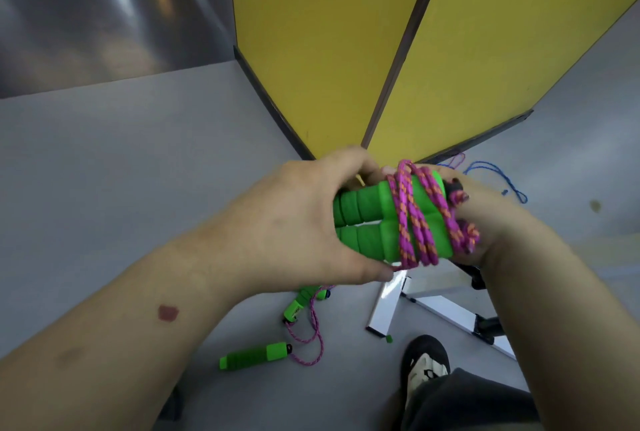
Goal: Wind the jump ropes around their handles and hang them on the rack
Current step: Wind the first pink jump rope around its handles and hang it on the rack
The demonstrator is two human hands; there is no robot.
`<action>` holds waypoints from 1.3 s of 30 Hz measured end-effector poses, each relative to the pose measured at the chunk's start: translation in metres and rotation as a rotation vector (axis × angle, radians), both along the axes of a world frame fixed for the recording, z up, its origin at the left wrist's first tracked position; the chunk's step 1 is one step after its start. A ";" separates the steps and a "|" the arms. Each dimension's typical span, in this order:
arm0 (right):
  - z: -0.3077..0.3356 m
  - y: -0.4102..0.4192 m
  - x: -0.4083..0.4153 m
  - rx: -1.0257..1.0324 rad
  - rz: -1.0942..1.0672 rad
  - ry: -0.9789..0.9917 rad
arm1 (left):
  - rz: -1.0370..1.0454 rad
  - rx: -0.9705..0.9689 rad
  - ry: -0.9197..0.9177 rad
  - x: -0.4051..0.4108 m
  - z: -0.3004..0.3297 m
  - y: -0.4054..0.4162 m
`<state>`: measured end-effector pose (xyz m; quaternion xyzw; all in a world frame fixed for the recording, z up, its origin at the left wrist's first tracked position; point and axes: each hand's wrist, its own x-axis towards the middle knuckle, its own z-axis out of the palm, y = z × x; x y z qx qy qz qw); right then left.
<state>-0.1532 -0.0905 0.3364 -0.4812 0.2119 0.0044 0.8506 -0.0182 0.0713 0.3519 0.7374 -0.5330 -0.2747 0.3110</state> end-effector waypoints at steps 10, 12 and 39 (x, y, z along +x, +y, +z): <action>0.000 0.026 0.011 -0.919 0.126 0.518 | 0.322 -0.058 -0.227 0.012 -0.011 -0.006; 0.010 0.029 0.009 -1.204 0.312 0.577 | 0.331 -0.011 -0.338 0.015 -0.013 -0.006; 0.001 0.001 0.001 -0.767 -0.043 0.126 | -0.059 0.114 -0.338 0.004 -0.011 -0.006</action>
